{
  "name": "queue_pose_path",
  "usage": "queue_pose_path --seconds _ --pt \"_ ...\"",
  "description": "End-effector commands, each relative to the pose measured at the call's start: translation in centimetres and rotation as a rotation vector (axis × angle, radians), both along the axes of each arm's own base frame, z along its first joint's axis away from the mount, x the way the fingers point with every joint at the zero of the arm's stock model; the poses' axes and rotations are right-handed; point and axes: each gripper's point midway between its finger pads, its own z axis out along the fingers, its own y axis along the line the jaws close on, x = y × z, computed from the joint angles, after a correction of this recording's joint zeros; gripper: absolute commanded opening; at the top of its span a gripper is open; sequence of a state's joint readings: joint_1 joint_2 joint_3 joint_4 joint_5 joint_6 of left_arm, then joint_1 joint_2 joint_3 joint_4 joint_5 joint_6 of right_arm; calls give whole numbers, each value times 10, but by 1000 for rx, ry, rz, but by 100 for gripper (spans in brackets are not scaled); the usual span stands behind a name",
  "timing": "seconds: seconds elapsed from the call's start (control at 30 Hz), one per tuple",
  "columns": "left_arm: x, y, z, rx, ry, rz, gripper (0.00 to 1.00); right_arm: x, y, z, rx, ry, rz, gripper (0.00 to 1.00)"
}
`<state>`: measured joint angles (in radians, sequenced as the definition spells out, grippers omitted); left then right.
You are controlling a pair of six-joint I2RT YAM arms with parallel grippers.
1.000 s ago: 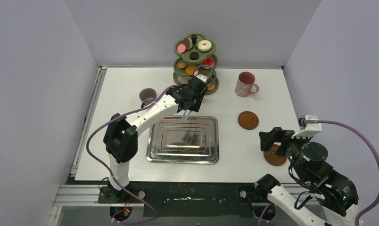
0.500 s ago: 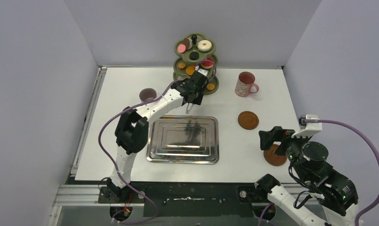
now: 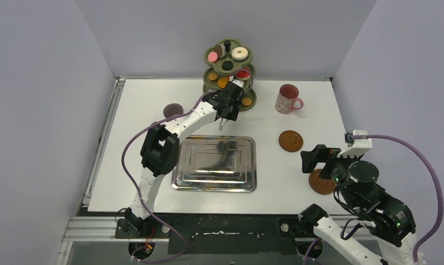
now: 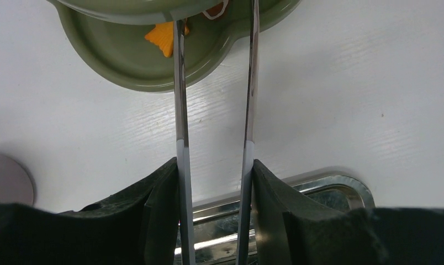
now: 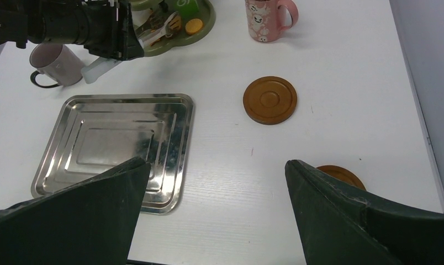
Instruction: Serve the afternoon tea
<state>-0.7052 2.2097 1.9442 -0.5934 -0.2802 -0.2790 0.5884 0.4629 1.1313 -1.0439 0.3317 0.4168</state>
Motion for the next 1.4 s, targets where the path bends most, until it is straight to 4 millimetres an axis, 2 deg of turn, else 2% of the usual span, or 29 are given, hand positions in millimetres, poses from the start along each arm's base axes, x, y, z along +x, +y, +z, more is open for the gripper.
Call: queue_pose_path --seconds 0.0,0.17,0.5,0.83,1.37 --pt "19 -11 43 -80 -101 -15 42 10 4 21 16 -56 -5 100" --pt "16 -9 47 -76 -105 -26 45 11 5 22 19 -59 -4 100" --pt "1 1 61 -82 -104 -38 41 10 4 20 14 -57 -4 100" --pt "-29 27 81 -89 -116 -33 38 10 7 16 22 -43 5 100" --pt "-91 76 86 -144 -94 30 37 4 10 14 53 -30 23 100"
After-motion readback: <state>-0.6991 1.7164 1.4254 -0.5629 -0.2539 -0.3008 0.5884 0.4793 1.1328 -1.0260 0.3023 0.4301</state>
